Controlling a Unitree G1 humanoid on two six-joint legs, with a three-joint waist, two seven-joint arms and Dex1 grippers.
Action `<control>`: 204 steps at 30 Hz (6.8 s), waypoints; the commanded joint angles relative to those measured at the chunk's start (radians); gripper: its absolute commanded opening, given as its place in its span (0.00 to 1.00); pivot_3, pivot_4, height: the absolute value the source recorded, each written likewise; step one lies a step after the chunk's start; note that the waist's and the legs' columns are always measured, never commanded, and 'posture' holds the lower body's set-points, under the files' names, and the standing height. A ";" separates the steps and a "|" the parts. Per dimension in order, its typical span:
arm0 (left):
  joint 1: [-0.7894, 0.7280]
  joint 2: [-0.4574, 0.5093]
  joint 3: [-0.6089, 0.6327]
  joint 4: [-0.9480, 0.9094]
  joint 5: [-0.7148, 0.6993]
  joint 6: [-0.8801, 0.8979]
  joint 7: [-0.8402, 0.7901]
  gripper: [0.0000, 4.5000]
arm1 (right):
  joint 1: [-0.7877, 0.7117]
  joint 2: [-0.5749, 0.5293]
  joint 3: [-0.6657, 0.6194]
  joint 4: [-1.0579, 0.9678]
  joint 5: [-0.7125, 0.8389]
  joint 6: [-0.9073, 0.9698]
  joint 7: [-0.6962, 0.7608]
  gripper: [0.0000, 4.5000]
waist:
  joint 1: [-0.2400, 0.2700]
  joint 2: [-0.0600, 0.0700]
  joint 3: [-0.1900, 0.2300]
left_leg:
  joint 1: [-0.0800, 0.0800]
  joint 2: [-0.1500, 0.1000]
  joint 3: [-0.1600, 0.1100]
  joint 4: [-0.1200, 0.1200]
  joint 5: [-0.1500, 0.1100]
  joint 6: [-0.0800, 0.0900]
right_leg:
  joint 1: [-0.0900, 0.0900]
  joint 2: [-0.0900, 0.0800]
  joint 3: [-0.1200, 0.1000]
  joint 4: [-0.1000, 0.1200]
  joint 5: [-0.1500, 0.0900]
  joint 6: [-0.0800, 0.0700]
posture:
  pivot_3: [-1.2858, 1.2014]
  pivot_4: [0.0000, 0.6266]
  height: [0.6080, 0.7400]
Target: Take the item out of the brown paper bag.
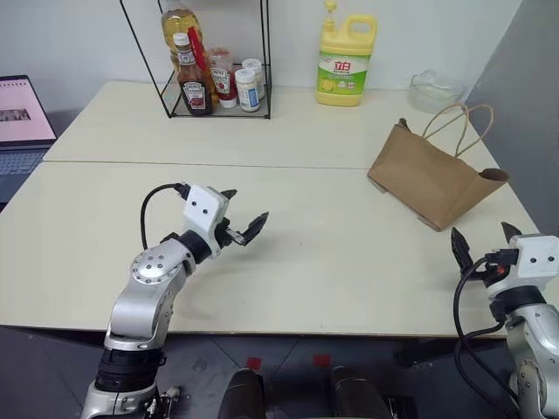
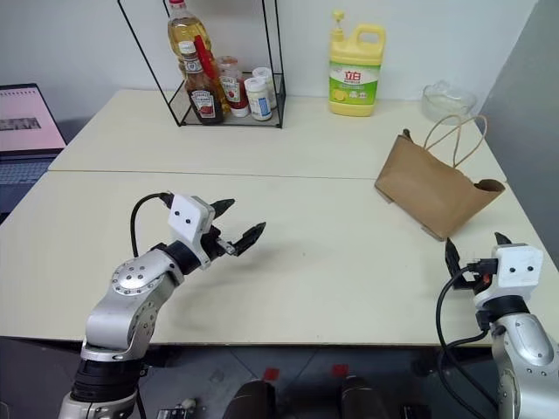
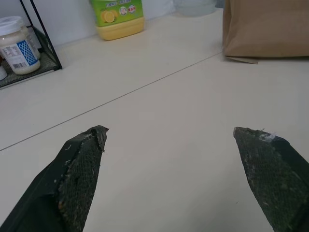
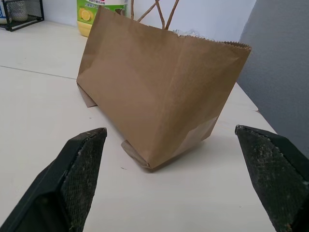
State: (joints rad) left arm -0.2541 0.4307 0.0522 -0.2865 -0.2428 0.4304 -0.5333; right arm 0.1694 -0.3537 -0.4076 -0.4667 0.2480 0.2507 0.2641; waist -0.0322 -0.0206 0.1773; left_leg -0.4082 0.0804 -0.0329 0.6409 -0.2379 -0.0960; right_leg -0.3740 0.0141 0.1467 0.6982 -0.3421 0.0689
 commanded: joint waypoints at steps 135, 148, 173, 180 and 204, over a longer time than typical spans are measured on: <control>-0.032 0.174 0.117 -0.131 -0.319 0.205 -0.204 1.00 | -1.515 -0.310 0.453 0.988 -0.195 0.227 0.420 0.01 | -0.011 0.006 0.008 | -0.011 0.000 0.004 0.000 0.000 0.000 | -0.014 -0.002 0.001 0.000 0.001 0.000 | 0.52 0.24 1.00; 0.047 0.214 0.188 -0.114 -0.331 0.189 -0.196 1.00 | -1.615 -0.013 0.482 0.970 -0.194 0.290 0.312 0.01 | -0.030 0.007 0.008 | -0.011 0.000 0.003 -0.001 0.000 0.000 | -0.015 -0.002 0.000 0.002 0.001 0.000 | 0.52 0.24 1.00; 0.028 0.191 0.156 -0.119 -0.332 0.175 -0.162 1.00 | -1.551 0.166 0.545 0.948 -0.224 0.285 0.290 0.01 | -0.033 0.006 0.008 | -0.013 0.000 0.001 -0.001 0.000 0.000 | -0.015 -0.002 -0.003 0.002 0.001 0.000 | 0.52 0.24 1.00; 0.007 0.184 0.135 -0.112 -0.331 0.172 -0.160 1.00 | -1.508 0.121 0.562 0.904 -0.238 0.302 0.322 0.01 | -0.033 0.006 0.008 | -0.012 0.000 0.001 -0.001 0.000 0.000 | -0.015 -0.002 -0.003 0.002 0.001 0.000 | 0.52 0.24 1.00; -0.112 0.176 0.105 -0.107 -0.339 0.174 -0.162 1.00 | -1.120 -0.253 0.472 0.230 -0.036 0.595 0.614 0.86 | -0.016 0.006 0.009 | -0.015 0.000 -0.003 0.002 0.000 0.000 | -0.014 -0.002 -0.006 0.001 0.001 0.000 | 0.52 0.24 1.00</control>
State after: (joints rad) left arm -0.3444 0.6023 0.1519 -0.3759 -0.5688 0.6206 -0.6895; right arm -0.9570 -0.5841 0.1185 -0.1194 0.1569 0.8042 0.8515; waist -0.0478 -0.0148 0.1859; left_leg -0.4242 0.0798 -0.0373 0.6433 -0.2379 -0.0959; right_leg -0.3875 0.0118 0.1398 0.6995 -0.3410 0.0688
